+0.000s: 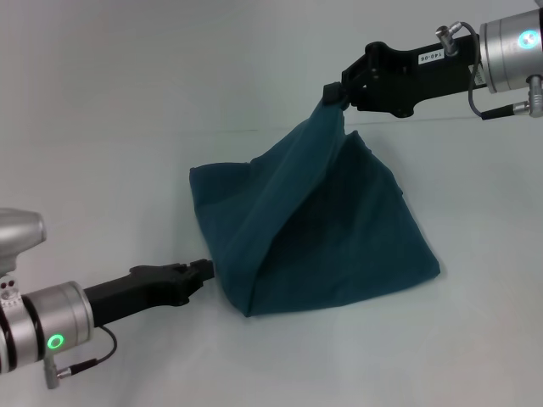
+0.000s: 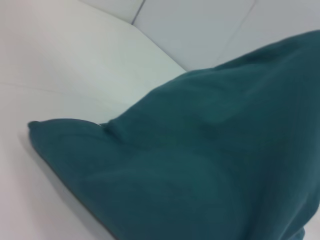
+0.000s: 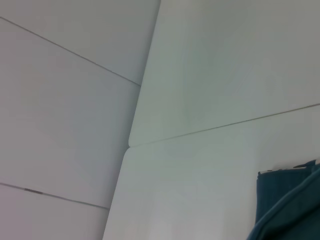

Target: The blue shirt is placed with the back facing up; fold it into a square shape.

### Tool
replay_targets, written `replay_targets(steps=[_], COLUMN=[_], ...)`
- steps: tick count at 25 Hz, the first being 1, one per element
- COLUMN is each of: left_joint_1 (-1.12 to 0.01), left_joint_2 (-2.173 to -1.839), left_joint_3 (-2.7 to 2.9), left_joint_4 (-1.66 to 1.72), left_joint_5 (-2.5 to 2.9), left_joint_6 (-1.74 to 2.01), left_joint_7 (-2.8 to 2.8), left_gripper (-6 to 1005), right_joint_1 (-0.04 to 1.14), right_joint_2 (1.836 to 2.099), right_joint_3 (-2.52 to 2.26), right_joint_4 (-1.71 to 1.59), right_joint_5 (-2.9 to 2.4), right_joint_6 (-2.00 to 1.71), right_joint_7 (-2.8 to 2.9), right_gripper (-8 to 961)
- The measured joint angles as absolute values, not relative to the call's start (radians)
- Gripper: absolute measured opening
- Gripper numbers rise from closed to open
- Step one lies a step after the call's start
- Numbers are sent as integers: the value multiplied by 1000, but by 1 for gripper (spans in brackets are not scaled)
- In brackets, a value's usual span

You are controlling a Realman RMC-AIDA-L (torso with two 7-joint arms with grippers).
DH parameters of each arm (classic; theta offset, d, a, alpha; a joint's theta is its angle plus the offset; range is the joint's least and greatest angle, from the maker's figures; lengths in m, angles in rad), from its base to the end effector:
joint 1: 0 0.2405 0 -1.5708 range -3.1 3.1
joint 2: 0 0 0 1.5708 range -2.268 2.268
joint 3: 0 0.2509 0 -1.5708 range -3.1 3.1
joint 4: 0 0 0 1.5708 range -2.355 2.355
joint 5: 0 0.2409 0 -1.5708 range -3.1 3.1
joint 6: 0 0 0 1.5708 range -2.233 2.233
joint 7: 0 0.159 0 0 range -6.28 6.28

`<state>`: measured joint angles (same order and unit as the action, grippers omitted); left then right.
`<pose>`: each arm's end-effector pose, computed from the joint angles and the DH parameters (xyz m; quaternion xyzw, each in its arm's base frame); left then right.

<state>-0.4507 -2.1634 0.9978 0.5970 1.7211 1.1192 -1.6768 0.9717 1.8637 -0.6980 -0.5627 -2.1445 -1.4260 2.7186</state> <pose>-0.2801 0.3670 -0.0778 -0.8481 -0.4273 -0.2534 0.1842 0.1553 0.4850 0.0594 -0.7490 0.6261 0.2086 0.0586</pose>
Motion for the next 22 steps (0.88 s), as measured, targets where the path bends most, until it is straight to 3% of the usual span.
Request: replay_targets(steps=[9,17,22], left_joint_1=[-440,-434,-434], left_joint_2=[-2162,-2125,-2119], left_joint_3=[930,686,639], left_joint_4=[598,601,603], left_joint_5=[1732,1732,1731], left_joint_6=[1166,1392,1441], left_joint_7=[-1680,-1849,-1885], left_gripper=[69,73,74], right_joint_1=[972,951,933], right_joint_2=[1864,1859,1848], right_joint_3=[-700,-708,-745], right_joint_4=[-559,-567,-568], right_joint_5=[-2145,-2151,-2155], right_joint_6=[-1428,-1459,-1484], right_joint_7=[2715,2712,2700], right_gripper=[39,40,39])
